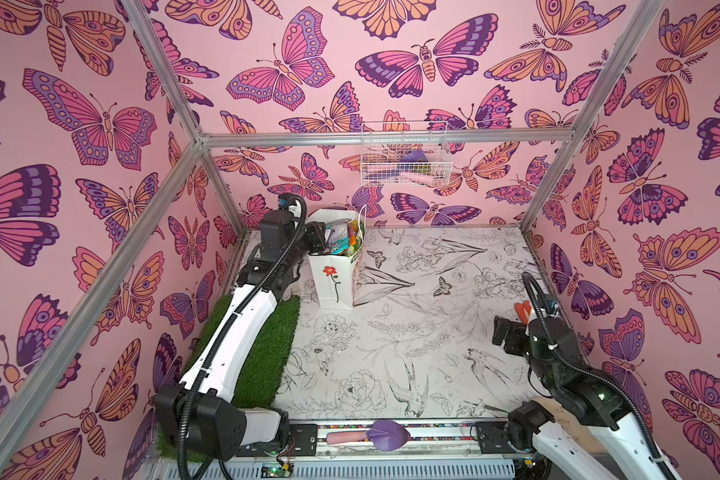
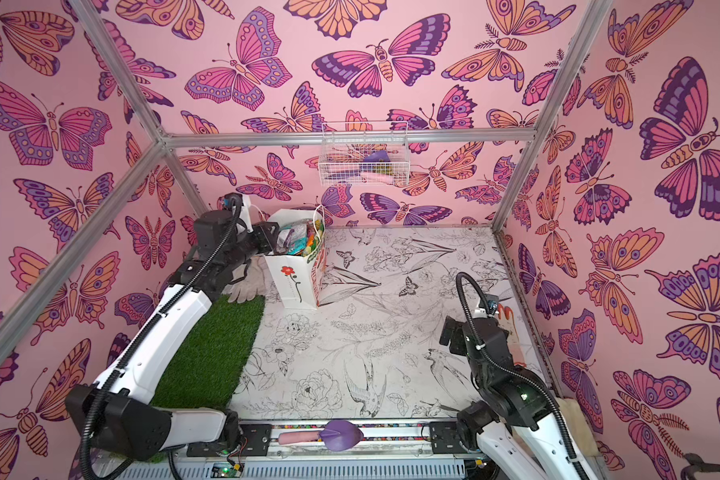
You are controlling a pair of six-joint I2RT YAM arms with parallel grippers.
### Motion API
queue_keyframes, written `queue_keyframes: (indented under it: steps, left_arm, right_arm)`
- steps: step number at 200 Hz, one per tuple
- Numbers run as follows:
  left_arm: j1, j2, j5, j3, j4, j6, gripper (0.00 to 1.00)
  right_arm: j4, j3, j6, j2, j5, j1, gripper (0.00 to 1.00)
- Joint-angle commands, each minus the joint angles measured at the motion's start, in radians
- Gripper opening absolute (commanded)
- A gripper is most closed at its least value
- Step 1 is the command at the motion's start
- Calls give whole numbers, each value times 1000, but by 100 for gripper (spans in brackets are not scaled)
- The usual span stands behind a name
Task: Place the snacks into the paper bag
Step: 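Lower the brown snack bar into the bag mouth with the left gripper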
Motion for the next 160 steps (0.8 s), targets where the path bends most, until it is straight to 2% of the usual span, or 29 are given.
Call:
queue_keyframes:
  steps: [1, 48, 62, 84, 102, 160]
  left_arm:
    - [10, -16, 9, -14, -5, 4, 31]
    - [11, -21, 31, -15, -12, 0, 34]
    - [10, -8, 48, -6, -35, -12, 40]
    - [10, 37, 86, 23, -92, -33, 56]
    - [11, 67, 99, 39, -131, -53, 64]
    - [13, 151, 134, 82, -167, -81, 69]
  right_arm:
    - [9, -1, -4, 6, 2, -3, 99]
    - [11, -1, -4, 8, 0, -3, 99]
    - [12, -2, -4, 6, 0, -3, 99]
    - [11, -2, -4, 6, 0, -3, 99]
    - [11, -1, -4, 5, 0, -3, 99]
    - [13, -3, -4, 7, 1, -3, 99]
